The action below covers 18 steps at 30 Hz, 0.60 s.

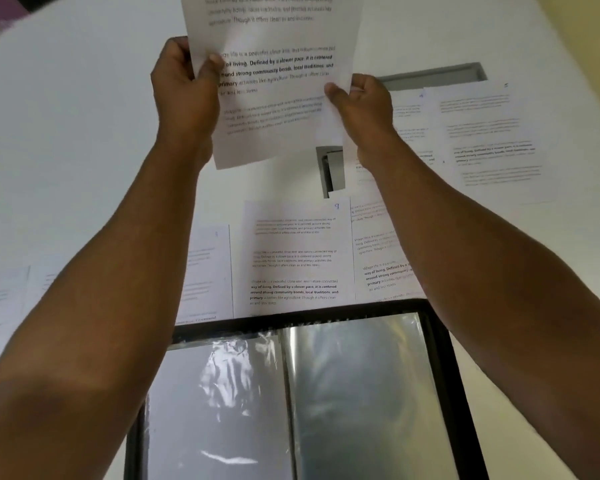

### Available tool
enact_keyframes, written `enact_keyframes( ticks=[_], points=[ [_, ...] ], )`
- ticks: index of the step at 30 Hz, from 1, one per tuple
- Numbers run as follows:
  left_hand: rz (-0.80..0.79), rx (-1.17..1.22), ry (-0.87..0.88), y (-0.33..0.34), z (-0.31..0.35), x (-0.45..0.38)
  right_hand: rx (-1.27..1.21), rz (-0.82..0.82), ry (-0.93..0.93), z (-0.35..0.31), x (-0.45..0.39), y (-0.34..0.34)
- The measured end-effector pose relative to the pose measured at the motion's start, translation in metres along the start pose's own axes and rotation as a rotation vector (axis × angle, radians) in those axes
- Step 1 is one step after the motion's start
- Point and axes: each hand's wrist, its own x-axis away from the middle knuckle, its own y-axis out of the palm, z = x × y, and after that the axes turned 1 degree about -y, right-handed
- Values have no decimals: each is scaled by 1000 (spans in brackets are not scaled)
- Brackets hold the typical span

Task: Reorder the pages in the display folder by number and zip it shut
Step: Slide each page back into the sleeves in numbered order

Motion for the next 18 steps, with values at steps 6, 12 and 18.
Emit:
enact_keyframes(
  ticks=[6, 12, 18],
  points=[
    [-26, 49, -227, -32, 31, 58, 54, -50, -58, -28, 73, -39],
    [-35, 29, -458, -44, 30, 146, 103, -95, -39, -27, 159, -81],
    [-84, -37, -575, -41, 14, 228, 57, -115, 9, -3, 221, -115]
  ],
)
